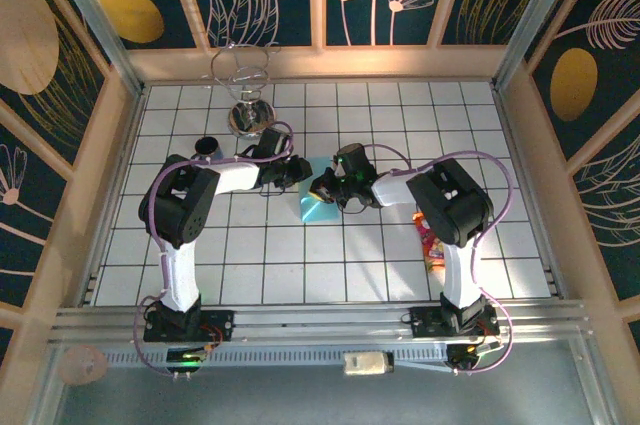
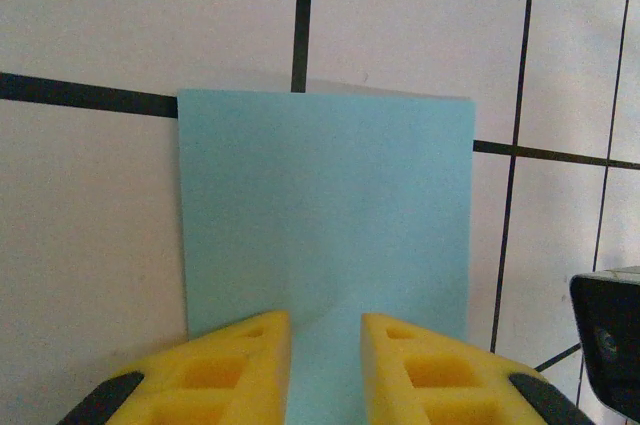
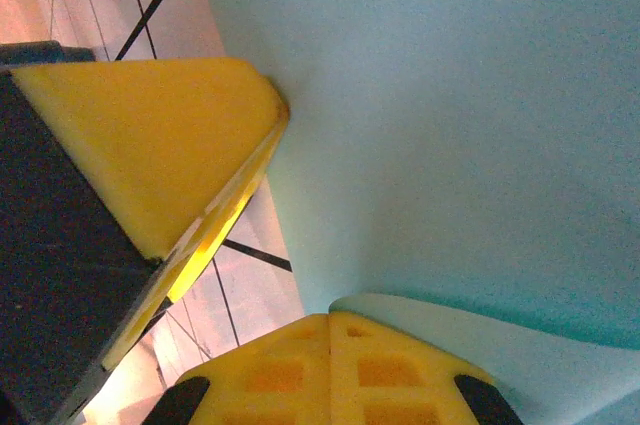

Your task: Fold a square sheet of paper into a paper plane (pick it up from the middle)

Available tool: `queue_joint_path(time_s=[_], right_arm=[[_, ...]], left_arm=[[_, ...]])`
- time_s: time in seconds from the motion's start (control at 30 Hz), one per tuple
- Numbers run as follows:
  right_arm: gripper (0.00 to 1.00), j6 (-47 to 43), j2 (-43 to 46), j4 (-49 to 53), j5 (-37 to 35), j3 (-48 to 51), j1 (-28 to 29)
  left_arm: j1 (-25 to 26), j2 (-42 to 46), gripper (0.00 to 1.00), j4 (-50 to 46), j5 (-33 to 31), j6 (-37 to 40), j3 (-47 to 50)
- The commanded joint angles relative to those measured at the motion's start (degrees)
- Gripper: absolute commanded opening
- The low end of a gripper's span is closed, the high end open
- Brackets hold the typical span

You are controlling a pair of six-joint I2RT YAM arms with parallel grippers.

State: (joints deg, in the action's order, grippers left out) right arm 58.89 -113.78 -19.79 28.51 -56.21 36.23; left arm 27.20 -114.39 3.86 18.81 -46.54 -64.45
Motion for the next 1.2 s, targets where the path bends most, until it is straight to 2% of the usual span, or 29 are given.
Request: queue_joint_path(time_s=[0.0, 0.83, 1.17], right_arm=[[0.00, 0.7, -1.7, -1.3, -1.3, -1.5, 0.4], [0.00, -0.3, -3.0, -0.6, -0.6, -2.1, 0.4], [0.00, -1.3, -3.3, 2.8, -1.0, -2.0, 0.5]], left_arm=[[-0.2, 1.4, 0.25, -1.8, 0.0, -0.1, 0.8], [-0.2, 1.5, 0.25, -2.0, 0.1, 0.0, 0.7], [-1.1, 4.8, 0.27, -3.0, 0.3, 0.2, -1.6]])
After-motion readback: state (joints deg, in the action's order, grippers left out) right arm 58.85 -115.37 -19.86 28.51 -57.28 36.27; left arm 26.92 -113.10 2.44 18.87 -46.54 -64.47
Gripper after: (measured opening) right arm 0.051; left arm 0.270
